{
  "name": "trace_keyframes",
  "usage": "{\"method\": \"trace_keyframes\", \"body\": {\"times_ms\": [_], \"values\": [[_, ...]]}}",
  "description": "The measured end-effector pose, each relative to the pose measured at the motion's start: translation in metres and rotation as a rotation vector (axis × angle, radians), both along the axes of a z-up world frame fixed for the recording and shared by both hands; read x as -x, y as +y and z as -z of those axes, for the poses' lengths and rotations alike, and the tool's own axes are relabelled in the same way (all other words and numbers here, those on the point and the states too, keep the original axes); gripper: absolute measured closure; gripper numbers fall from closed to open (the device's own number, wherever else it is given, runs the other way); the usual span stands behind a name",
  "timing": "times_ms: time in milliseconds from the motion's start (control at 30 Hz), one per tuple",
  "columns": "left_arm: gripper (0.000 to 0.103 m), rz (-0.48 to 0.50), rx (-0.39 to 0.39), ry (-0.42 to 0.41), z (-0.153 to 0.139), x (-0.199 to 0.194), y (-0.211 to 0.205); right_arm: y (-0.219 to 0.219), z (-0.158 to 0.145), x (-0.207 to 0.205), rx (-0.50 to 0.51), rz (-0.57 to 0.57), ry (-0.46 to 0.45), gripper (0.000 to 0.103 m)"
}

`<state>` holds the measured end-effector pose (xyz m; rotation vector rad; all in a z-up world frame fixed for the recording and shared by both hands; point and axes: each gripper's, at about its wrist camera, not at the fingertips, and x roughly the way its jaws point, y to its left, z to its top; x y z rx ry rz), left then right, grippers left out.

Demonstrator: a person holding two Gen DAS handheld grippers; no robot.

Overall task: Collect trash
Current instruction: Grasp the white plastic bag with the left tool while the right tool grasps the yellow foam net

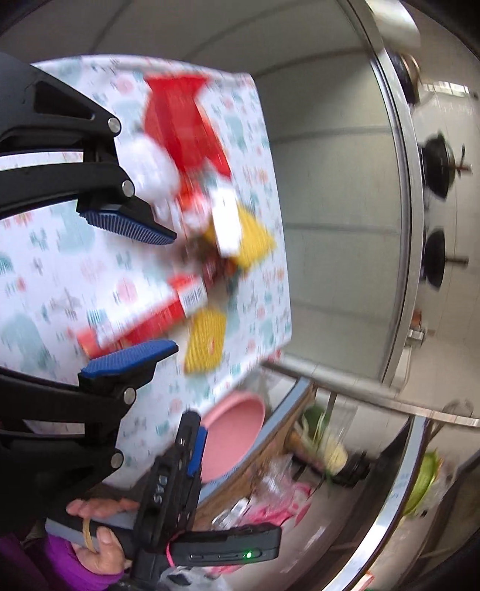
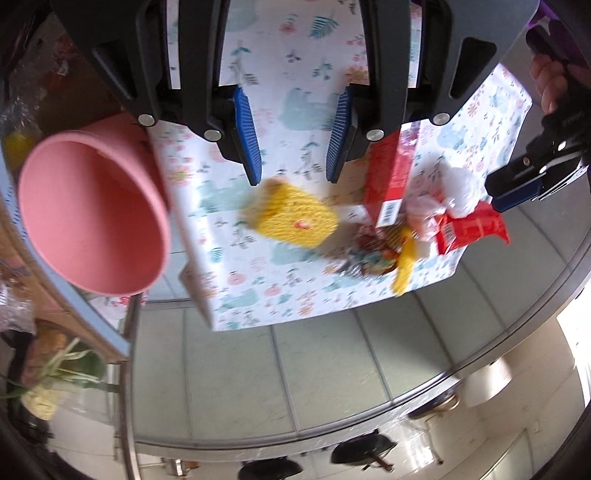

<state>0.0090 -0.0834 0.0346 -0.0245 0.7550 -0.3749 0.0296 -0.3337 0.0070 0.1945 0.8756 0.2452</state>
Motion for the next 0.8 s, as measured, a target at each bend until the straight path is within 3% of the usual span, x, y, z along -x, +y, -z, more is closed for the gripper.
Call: {"method": "trace_keyframes", "body": {"times_ms": [133, 333, 467, 567, 800], "values": [[0.05, -0.118, -0.002, -0.001, 0.011, 0.001, 0.036, 0.013, 0.008, -0.006, -0.009, -0.043, 0.018, 0.066], [0.05, -0.228, -0.027, 0.069, 0.037, -0.018, 0.066, 0.023, 0.02, -0.02, -0.025, -0.095, 0.06, 0.066], [0.05, -0.239, -0.007, 0.121, 0.051, -0.03, 0.068, 0.024, 0.019, -0.028, -0.003, -0.129, 0.056, 0.065], [0.05, -0.241, 0.009, 0.144, 0.057, -0.038, 0.065, 0.02, 0.015, -0.037, 0.007, -0.148, 0.04, 0.055], [0.05, -0.268, -0.005, 0.164, 0.067, -0.048, 0.06, 0.015, 0.025, -0.071, 0.049, -0.202, 0.075, 0.052]]}}
